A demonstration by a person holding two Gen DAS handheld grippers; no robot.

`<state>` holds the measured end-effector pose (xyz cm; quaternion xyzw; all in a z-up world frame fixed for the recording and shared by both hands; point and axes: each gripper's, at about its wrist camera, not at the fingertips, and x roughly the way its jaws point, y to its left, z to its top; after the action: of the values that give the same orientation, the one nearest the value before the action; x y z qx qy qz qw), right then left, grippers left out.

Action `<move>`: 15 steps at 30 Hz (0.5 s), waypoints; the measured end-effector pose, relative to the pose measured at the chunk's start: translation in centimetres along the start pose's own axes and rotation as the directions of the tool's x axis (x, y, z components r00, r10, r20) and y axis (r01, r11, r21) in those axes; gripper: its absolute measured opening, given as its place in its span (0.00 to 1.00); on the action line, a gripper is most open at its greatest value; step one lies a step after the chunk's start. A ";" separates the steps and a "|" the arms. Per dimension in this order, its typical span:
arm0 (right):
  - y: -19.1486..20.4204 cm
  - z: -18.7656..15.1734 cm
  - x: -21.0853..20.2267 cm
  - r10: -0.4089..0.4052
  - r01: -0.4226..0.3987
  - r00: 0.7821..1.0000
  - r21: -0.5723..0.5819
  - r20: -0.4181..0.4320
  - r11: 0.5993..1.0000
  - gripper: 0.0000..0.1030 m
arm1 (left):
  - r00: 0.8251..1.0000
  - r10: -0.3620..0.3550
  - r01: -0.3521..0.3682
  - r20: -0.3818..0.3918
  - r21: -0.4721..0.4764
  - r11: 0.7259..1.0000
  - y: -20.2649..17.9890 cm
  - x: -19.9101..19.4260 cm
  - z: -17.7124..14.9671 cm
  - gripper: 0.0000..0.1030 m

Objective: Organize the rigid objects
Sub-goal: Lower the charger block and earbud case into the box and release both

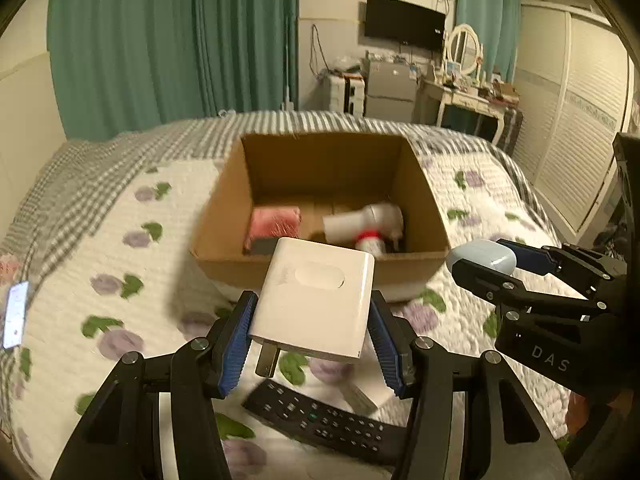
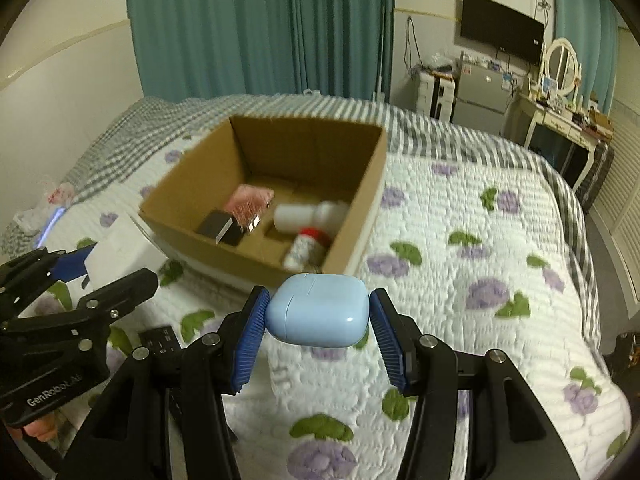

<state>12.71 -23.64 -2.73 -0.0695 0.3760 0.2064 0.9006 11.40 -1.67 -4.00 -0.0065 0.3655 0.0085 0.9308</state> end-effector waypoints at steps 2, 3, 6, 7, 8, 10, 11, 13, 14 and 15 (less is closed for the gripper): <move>0.2 0.9 -0.1 0.005 -0.005 1.000 -0.005 0.018 1.000 0.50 | 1.000 0.009 -0.009 0.018 -0.003 1.000 0.4 0.0 0.9 0.54; 0.2 1.6 0.0 0.008 -0.008 1.000 -0.008 0.026 1.000 0.50 | 1.000 0.012 -0.012 0.024 -0.004 1.000 0.6 0.0 1.2 0.54; 0.4 3.1 0.6 0.013 -0.012 0.999 -0.016 0.045 1.000 0.50 | 0.999 0.025 -0.024 0.041 -0.017 1.000 1.5 0.7 2.7 0.54; 0.5 3.6 0.9 0.015 -0.014 0.999 -0.019 0.051 1.000 0.50 | 0.998 0.033 -0.032 0.046 -0.020 0.999 1.7 1.0 3.0 0.54; 0.5 4.2 1.3 0.014 -0.013 0.998 -0.022 0.059 1.000 0.50 | 0.998 0.047 -0.046 0.047 -0.020 0.999 2.0 1.7 3.7 0.54; 0.5 5.5 2.6 0.014 -0.012 0.998 -0.026 0.066 1.000 0.50 | 0.997 0.061 -0.060 0.040 -0.019 0.998 2.3 3.2 4.6 0.54; 0.4 6.1 3.4 0.016 -0.015 0.998 -0.022 0.066 1.000 0.50 | 0.997 0.069 -0.068 0.033 -0.014 0.998 2.5 3.8 5.0 0.54; 0.0 7.2 4.8 0.018 -0.018 0.998 -0.011 0.063 1.000 0.50 | 0.996 0.089 -0.089 0.019 0.002 0.996 2.6 5.8 6.1 0.54; -0.2 7.9 5.8 0.014 -0.014 0.998 -0.007 0.062 1.000 0.50 | 0.995 0.096 -0.096 0.014 0.008 0.995 2.6 7.0 6.7 0.54; -0.3 8.3 6.5 0.009 -0.009 0.998 -0.006 0.062 1.000 0.50 | 0.995 0.098 -0.098 0.007 0.015 0.995 2.6 7.8 7.0 0.54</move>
<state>22.30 -19.56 -1.47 -0.0639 0.3477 0.2136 0.9107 21.86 1.13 -4.20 0.0184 0.3627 0.0514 0.9303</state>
